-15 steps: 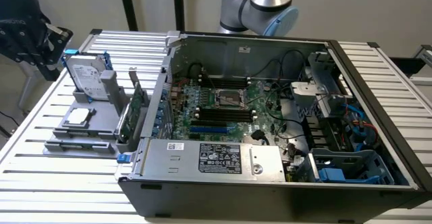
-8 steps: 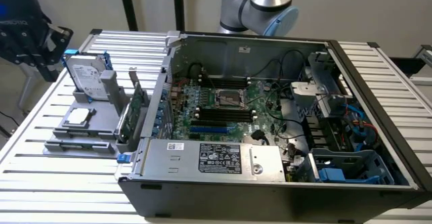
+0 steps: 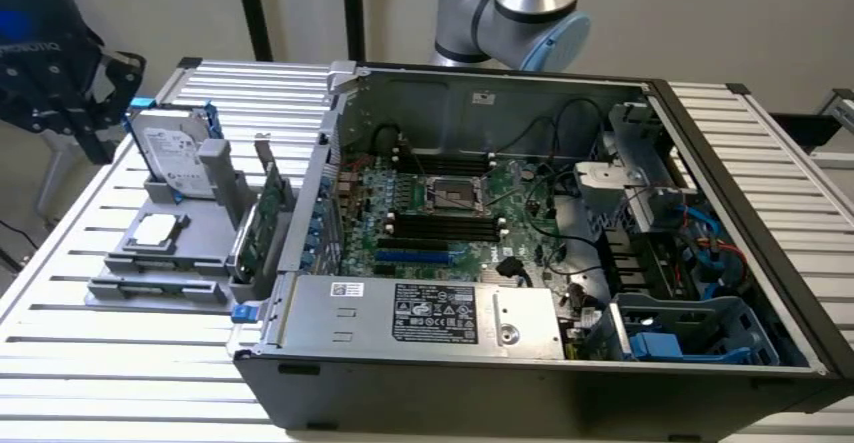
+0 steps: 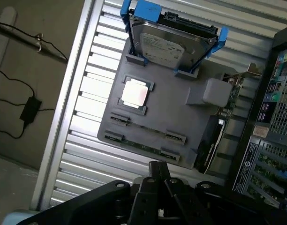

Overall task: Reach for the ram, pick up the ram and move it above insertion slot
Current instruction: 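Pick up the ram and move it above insertion slot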

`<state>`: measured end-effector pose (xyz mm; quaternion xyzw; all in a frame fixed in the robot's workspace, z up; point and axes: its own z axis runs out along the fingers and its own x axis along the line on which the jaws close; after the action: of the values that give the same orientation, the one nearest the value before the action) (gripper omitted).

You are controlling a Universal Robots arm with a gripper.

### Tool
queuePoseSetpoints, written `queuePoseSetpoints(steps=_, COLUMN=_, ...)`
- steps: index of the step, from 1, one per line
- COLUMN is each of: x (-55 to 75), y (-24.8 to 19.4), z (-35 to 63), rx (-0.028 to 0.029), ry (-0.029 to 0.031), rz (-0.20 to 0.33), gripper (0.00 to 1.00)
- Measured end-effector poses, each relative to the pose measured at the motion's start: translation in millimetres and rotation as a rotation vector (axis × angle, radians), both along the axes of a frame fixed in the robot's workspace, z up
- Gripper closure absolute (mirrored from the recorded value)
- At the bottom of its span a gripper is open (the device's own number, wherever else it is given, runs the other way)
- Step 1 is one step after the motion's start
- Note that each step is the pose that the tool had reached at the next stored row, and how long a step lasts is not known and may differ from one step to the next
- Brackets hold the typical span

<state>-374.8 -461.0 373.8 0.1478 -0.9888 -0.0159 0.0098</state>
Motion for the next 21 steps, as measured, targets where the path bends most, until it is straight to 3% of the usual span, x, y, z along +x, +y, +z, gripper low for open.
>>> queuePoseSetpoints(steps=21, x=0.0, y=0.0, z=-8.2, rx=0.0, ry=-0.0001, rz=0.382, gripper=0.89)
